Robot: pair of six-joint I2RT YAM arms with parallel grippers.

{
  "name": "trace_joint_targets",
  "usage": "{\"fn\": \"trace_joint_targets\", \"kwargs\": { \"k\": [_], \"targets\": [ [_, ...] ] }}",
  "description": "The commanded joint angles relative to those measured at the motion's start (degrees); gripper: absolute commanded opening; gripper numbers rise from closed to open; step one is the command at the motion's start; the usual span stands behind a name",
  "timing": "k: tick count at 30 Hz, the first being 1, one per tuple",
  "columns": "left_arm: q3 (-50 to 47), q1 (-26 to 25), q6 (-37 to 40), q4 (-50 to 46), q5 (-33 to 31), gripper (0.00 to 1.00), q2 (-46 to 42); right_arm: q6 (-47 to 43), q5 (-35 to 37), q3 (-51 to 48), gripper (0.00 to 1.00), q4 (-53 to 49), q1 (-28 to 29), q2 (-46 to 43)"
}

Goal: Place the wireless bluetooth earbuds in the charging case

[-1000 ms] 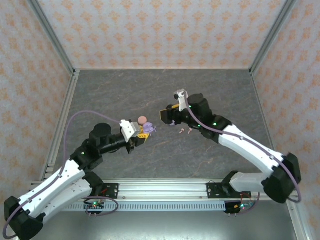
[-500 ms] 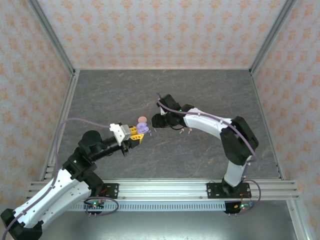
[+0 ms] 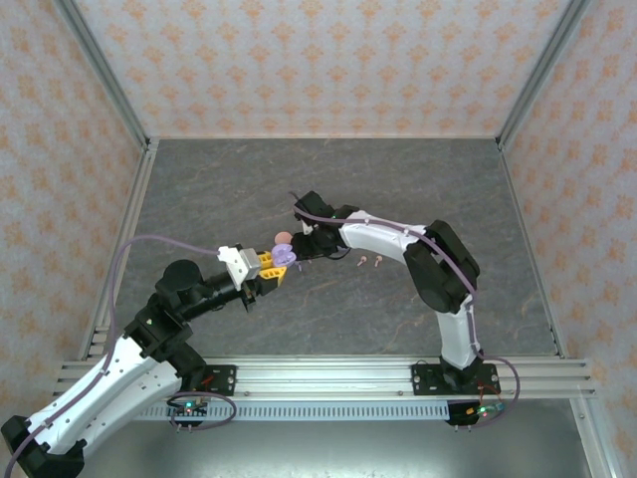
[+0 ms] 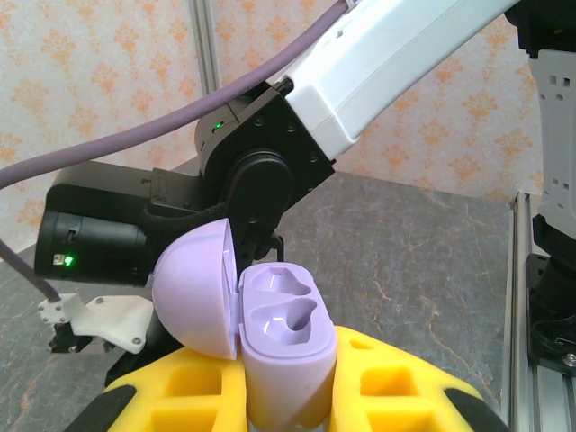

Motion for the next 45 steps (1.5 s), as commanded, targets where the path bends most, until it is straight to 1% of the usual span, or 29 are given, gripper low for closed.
{"fn": "trace_joint_targets", "kwargs": {
  "k": [1, 21, 28, 32, 36, 40, 45],
  "targets": [
    [-0.27, -0.31, -0.62, 1.9, -0.15, 0.0, -0.8, -1.59, 1.87, 2.99, 0.4, -3.37, 1.3, 1.81],
    [-0.19, -0.31, -0.71, 1.56, -0.46, 0.0, -0.71, -1.54, 1.87, 6.66, 0.29, -5.38, 2.45, 6.92],
    [-0.23, -0.31, -0.72, 1.33, -0.8, 0.0, -0.71, -1.9, 2.09, 7.45, 0.23, -6.23, 2.54, 7.8],
    [-0.17, -0.31, -0.66, 1.21, -0.93, 0.0, -0.71, -2.16, 2.44, 7.02, 0.17, -6.51, 2.63, 7.06],
    [-0.05, -0.31, -0.72, 1.14, -1.02, 0.0, -0.71, -2.48, 3.5, 4.85, 0.14, -5.03, 2.58, 4.08],
    [-0.06, -0.31, -1.04, 1.52, -1.29, 0.0, -0.53, -2.46, 4.67, 0.42, 0.14, -1.12, 2.41, -2.09],
    [-0.54, -0.31, -3.0, 4.19, -1.17, 0.0, 0.64, -2.45, 5.2, -8.34, 0.14, 6.88, 0.98, -15.05]
  ]
}}
